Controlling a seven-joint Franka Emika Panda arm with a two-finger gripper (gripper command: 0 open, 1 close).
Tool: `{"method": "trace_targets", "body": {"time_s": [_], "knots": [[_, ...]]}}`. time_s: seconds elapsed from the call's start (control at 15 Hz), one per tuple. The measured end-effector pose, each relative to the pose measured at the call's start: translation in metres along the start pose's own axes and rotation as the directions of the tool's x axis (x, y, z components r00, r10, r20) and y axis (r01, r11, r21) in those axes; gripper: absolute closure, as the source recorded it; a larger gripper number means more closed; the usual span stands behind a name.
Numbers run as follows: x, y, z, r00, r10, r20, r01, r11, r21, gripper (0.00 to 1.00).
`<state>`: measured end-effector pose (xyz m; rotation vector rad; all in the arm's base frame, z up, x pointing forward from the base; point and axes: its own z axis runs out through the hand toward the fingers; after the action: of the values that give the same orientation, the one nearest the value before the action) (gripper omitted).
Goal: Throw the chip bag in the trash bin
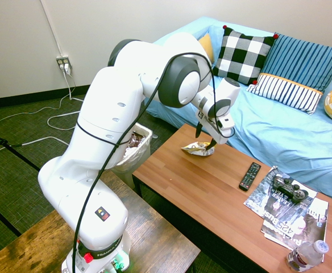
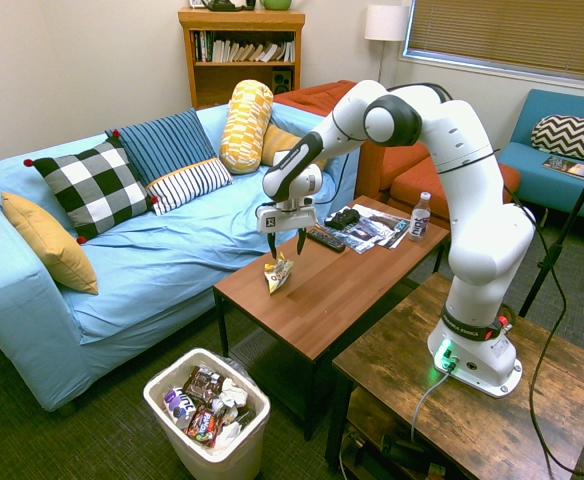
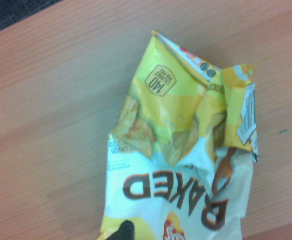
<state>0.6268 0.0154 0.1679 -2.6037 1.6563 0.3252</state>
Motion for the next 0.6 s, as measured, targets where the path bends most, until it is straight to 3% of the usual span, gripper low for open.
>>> {"method": "trace_targets", "body": {"time_s": [0.27,0.33,0.6], "knots": [[0.005,-0.018,0.034,1.0,0.016,0.021,-0.015,0.999,-0.045,0.0],[0.005,-0.022,0.042,1.0,0.016,0.026,-0.014,0.998,-0.055,1.0],[0.009,-0.029,0.063,0.999,0.027,0.048,-0.023,0.997,-0.072,1.0]]}}
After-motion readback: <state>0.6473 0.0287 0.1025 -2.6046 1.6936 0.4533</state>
